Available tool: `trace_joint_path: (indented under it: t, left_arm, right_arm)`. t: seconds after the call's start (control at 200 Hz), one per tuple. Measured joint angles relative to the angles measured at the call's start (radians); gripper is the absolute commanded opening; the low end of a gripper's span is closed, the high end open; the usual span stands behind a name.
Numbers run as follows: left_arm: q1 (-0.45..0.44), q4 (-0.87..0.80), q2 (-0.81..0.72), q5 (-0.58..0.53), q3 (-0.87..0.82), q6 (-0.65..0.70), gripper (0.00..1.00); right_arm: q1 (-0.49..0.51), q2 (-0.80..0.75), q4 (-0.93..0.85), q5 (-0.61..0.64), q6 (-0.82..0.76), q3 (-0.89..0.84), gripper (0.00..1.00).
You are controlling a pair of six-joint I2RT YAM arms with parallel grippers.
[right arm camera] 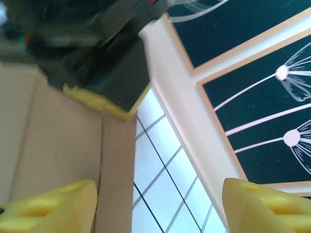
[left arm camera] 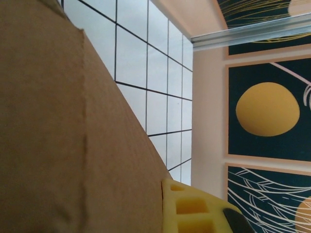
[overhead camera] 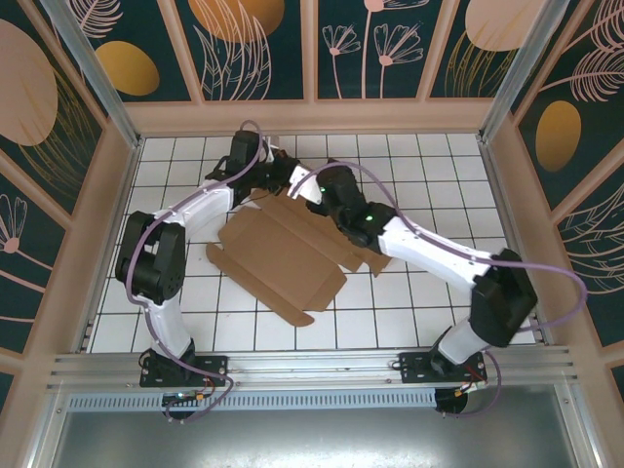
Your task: Fold the paper box
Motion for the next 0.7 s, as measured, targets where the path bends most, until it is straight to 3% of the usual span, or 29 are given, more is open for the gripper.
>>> trace_joint_path:
  t: [0.16, 0.33, 0.545, 0.701]
  left_arm:
    - [0.003, 0.156, -0.063, -0.013, -0.099, -0.022, 0.00]
    - [0.003, 0.344, -0.144, -0.064, -0.246, -0.064, 0.00]
    - [0.003, 0.526, -0.247, -0.215, -0.468, -0.122, 0.00]
    - [0.003, 0.633, -0.311, -0.323, -0.603, -0.152, 0.00]
  right_arm:
    - [-0.011, -0.156, -0.007, -0.116, 0.143, 0.000, 0.71]
    - [-0.050, -0.199, -0.006, -0.156, 0.328, -0.006, 0.68]
    - [-0.175, -0.204, -0.080, -0.253, 0.658, -0.018, 0.65]
    - [-0.238, -0.198, -0.140, -0.321, 0.800, -0.018, 0.65]
